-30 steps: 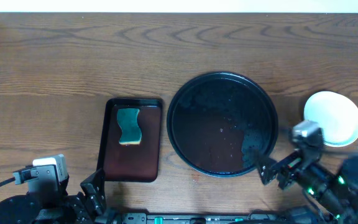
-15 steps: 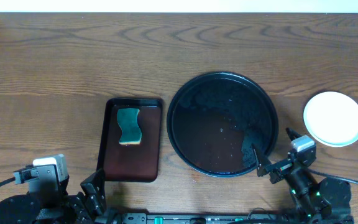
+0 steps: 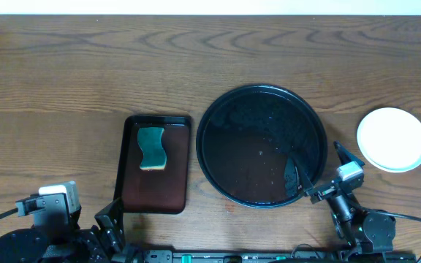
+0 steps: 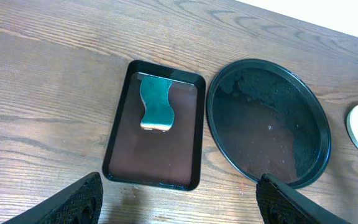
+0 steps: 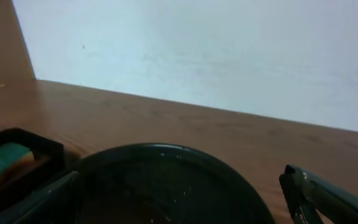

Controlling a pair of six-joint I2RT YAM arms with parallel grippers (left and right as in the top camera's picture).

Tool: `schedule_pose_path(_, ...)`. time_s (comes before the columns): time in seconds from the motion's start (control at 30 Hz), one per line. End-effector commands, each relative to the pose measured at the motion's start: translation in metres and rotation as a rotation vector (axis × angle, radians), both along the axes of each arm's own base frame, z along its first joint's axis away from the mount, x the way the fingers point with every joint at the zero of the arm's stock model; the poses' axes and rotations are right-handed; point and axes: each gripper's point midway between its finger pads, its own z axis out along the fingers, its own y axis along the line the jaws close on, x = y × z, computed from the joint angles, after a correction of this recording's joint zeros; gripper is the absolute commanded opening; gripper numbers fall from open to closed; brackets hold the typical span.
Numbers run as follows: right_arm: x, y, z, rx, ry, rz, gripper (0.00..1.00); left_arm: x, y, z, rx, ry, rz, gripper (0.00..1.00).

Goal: Clean dirty plates on tray and stack at the side

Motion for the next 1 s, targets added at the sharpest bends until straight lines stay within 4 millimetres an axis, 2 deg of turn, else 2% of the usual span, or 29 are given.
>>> schedule_pose_path(0.0,0.002,-0.005,-0.001,-0.011,-0.004,-0.027,0.99,0.001,0.002,-0.001,0.004,0.003,0.015,0.80)
schedule_pose_path(0.17,0.002,-0.005,-0.022,-0.018,0.085,-0.026,0.99,0.001,0.002,-0.001,0.004,0.003,0.015,0.80)
schedule_pose_path(0.83,0.002,-0.005,-0.022,-0.018,0.089,-0.027,0.99,-0.003,0.003,-0.005,0.011,0.021,0.011,0.80)
schedule_pose_path(0.9,0.002,-0.005,-0.022,-0.018,0.088,-0.027,0.99,0.003,0.008,0.004,0.027,-0.035,0.034,0.80)
schedule_pose_path(0.97,0.002,-0.005,-0.022,-0.019,0.088,-0.026,0.99,0.018,0.014,0.016,0.035,-0.121,0.086,0.80)
